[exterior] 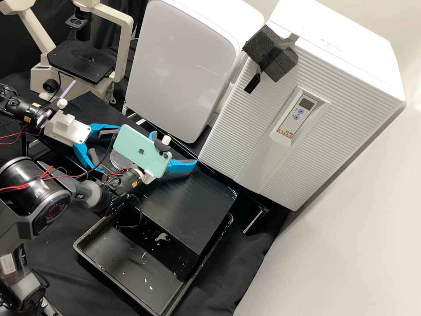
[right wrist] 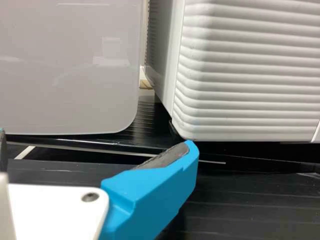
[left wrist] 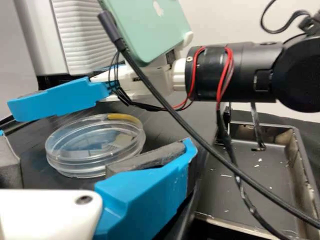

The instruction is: Place the petri dish on the microscope

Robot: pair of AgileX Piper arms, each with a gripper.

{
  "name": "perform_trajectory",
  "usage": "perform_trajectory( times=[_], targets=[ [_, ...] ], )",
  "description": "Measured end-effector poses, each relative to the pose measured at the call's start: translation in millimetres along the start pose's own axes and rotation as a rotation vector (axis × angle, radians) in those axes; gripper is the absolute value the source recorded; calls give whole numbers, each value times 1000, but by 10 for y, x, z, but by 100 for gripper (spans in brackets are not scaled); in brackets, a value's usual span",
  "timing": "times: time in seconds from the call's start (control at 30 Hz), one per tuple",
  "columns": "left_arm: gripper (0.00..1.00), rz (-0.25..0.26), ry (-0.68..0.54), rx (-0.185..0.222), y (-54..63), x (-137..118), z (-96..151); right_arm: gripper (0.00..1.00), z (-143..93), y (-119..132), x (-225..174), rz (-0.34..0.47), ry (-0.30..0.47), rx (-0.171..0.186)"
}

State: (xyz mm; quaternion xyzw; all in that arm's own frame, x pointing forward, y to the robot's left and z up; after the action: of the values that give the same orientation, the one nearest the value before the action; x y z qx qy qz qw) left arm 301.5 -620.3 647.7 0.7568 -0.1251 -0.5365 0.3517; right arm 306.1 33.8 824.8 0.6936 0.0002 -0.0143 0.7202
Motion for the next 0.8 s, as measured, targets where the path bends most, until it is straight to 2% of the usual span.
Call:
perform_trajectory(
  times=[0.53,0.8],
  targets=[
    [100,-2,51,1,52,88,-114,100,0,0,0,0,0,0],
    [100,-8,54,1,41,106,-122,100,0,0,0,0,0,0]
  ],
)
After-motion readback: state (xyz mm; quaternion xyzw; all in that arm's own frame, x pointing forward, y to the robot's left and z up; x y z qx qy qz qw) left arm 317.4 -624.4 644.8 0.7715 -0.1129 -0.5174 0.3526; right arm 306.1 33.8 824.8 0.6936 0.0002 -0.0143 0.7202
